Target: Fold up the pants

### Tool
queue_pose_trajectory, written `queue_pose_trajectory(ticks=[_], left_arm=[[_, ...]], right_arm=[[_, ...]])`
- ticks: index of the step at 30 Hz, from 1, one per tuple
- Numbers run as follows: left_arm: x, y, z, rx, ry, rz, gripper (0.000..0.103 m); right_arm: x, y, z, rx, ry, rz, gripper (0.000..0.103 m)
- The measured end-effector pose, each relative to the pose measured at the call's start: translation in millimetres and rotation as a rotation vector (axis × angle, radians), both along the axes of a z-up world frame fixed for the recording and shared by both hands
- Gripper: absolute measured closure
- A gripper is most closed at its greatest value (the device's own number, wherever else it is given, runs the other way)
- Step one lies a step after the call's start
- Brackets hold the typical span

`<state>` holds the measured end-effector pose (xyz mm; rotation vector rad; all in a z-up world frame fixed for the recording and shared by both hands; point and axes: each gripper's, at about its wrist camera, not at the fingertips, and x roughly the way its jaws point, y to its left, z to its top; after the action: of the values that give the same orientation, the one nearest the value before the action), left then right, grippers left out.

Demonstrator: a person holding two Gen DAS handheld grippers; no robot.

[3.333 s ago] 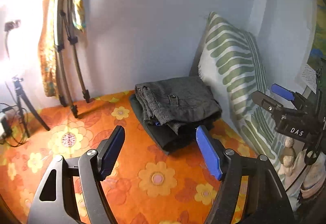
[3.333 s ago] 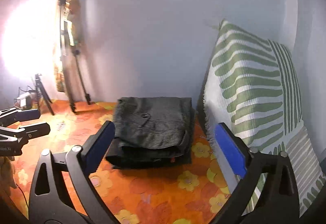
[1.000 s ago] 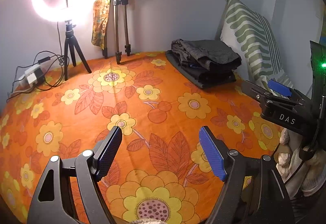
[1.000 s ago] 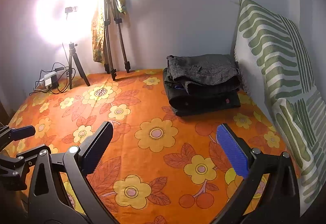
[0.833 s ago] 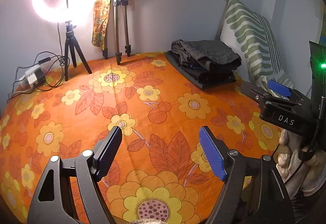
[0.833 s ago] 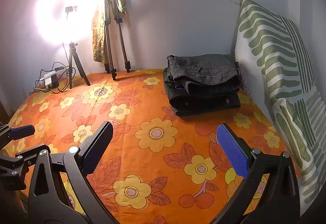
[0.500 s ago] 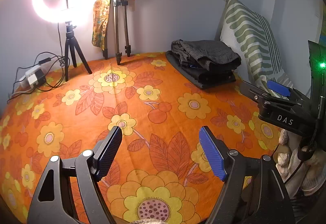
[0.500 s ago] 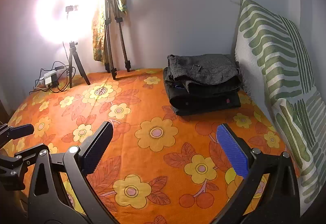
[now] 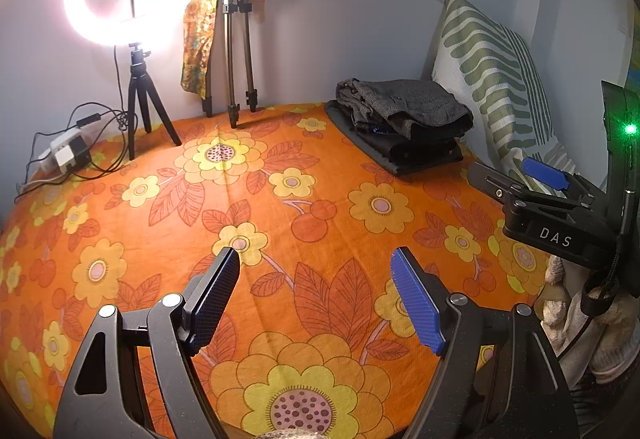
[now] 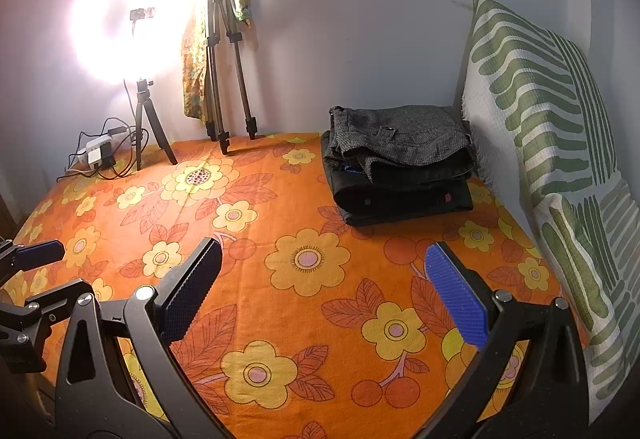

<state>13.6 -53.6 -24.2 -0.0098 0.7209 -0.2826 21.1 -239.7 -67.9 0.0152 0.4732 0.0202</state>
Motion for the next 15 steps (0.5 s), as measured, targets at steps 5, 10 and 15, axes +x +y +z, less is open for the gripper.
queue_pose_trajectory(ticks=[5, 10, 15], left_arm=[[-0.3, 0.2, -0.3, 0.001, -0.002, -0.002, 0.025], [-0.6, 0.3, -0.4, 0.001, -0.001, -0.001, 0.025], [-1.0, 2.4, 1.2, 0.0, -0.006, 0.002, 0.025]], right_arm=[[0.3, 0.3, -0.1, -0.001, 0.0, 0.0, 0.0], [0.7, 0.5, -0.1, -0.002, 0.001, 0.001, 0.0], [0.3, 0.8, -0.2, -0.003, 0.003, 0.001, 0.0]])
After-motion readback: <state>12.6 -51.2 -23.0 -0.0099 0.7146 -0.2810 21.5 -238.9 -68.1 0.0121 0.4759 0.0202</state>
